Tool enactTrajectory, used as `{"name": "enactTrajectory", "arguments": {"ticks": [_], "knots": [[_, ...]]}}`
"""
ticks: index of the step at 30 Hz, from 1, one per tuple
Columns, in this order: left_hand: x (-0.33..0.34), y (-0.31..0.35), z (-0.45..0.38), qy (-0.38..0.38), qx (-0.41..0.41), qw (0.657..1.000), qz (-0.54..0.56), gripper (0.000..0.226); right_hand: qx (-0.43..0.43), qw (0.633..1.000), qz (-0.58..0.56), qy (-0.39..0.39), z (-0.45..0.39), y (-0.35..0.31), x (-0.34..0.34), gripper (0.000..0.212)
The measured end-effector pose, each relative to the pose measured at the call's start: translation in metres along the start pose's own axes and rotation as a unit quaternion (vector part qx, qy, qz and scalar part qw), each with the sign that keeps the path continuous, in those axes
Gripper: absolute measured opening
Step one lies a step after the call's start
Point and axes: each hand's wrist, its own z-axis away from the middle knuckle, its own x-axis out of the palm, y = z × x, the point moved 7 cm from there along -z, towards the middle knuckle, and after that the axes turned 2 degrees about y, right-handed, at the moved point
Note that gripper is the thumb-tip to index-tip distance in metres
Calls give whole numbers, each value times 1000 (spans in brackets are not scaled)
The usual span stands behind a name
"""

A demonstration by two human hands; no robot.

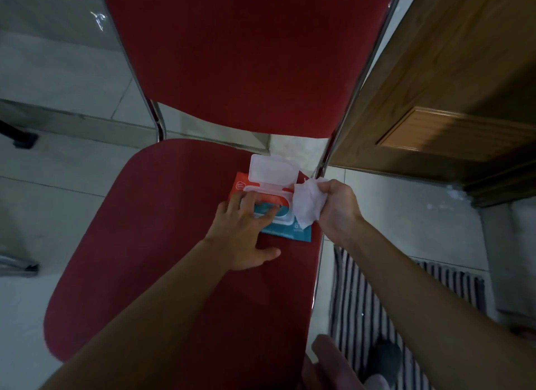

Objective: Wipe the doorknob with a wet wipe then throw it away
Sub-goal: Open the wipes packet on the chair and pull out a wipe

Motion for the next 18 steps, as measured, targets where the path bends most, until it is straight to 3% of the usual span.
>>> {"name": "enactTrajectory", "arguments": {"ticks": [6,10,12,15,16,18], "knots": [[2,-1,-1,-35,-11,999,17,88,-39,999,12,-5,-2,-4,3,25],[8,0,7,-13,-36,990,133,82,-48,998,7,-42,4,-12,12,32],[1,-8,10,78,-88,945,305,66,-60,997,26,-43,7,-14,12,25],[-8,-32,20,259,-186,786,529,34,-61,995,76,-34,12,-11,6,34],[-11,-35,21,290,-187,766,542,35,-61,992,107,-39,16,-8,5,36],[-17,-31,23,301,-144,804,493,46,-60,979,186,-61,21,1,5,33]]}}
